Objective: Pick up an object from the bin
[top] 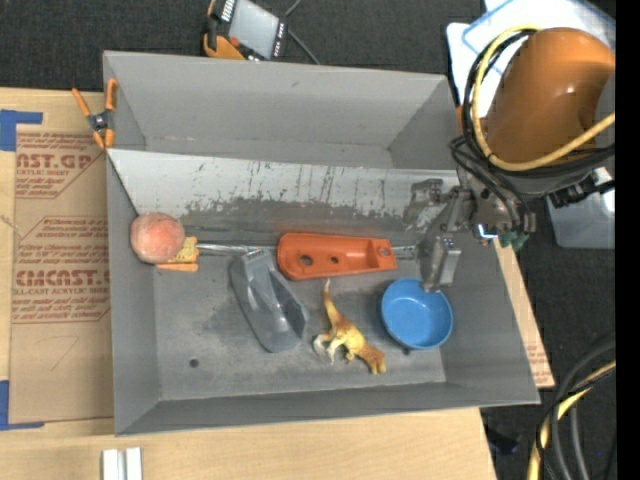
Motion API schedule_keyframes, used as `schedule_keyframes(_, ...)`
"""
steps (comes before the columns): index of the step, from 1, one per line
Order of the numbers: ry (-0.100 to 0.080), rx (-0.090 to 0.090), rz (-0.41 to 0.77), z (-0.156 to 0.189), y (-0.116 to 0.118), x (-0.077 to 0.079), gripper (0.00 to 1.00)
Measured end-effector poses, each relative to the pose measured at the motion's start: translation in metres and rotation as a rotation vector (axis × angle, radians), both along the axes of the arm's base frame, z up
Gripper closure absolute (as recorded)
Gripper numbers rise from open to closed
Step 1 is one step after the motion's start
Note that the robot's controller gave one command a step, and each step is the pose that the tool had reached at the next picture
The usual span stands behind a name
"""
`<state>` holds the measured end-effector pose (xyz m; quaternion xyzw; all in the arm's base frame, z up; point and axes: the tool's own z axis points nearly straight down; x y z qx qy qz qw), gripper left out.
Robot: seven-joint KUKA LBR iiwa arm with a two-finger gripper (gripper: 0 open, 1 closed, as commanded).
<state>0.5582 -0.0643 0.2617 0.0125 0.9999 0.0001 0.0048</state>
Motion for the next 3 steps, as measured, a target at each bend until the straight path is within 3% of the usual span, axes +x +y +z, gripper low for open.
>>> schedule_keyframes(1, -0.016, -0.004, 0.044, -0.013, 0.0, 0.002, 0.0)
schedule_keyframes(2, 0.0, -0.001, 0.115, -0.04, -0.005, -0.006, 0.0)
schedule_keyframes(3, -0.01, -0.005, 0.376, -0.008, 0.016, 0.019, 0.0)
